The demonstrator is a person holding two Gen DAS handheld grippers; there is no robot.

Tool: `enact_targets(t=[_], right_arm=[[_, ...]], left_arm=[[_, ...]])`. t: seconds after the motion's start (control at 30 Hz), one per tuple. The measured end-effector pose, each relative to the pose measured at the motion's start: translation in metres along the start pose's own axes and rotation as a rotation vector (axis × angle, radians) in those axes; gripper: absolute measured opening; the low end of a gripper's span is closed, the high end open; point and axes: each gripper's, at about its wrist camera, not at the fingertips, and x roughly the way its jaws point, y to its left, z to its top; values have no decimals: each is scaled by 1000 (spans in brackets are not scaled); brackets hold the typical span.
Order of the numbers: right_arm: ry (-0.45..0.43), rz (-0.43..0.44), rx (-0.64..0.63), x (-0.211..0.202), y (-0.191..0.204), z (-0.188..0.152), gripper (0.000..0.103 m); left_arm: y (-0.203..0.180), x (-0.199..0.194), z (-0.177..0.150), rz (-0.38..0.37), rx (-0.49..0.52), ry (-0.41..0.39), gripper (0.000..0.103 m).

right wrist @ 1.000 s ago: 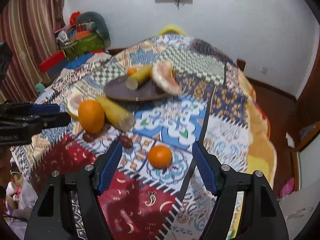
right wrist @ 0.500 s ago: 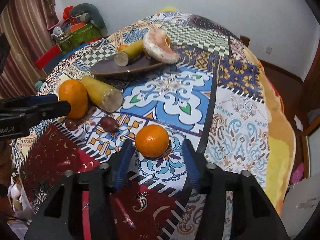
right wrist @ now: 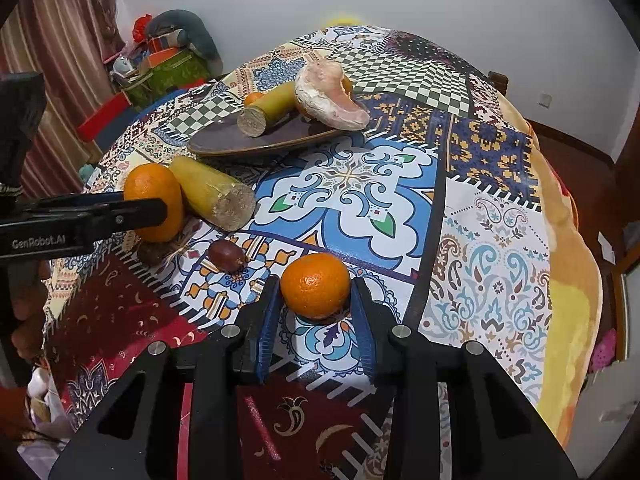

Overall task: Organize fruits
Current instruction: 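Grasp the large orange with the left gripper while the right grasps a small mandarin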

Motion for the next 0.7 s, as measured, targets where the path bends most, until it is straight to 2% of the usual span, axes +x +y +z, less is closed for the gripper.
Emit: enact_targets(t=[0.23,0.37,0.7], right_arm=[[-11,-5,4,-2,-3,5,32],[-28,-7,3,-7,-3,10,32],[-73,1,-16,-12,5,29,32]], left_arm=[[-7,7,3,17,29,-4,71],[-5,7,2,35,31,-16,64],[-3,-8,3,14,40,-42,63]])
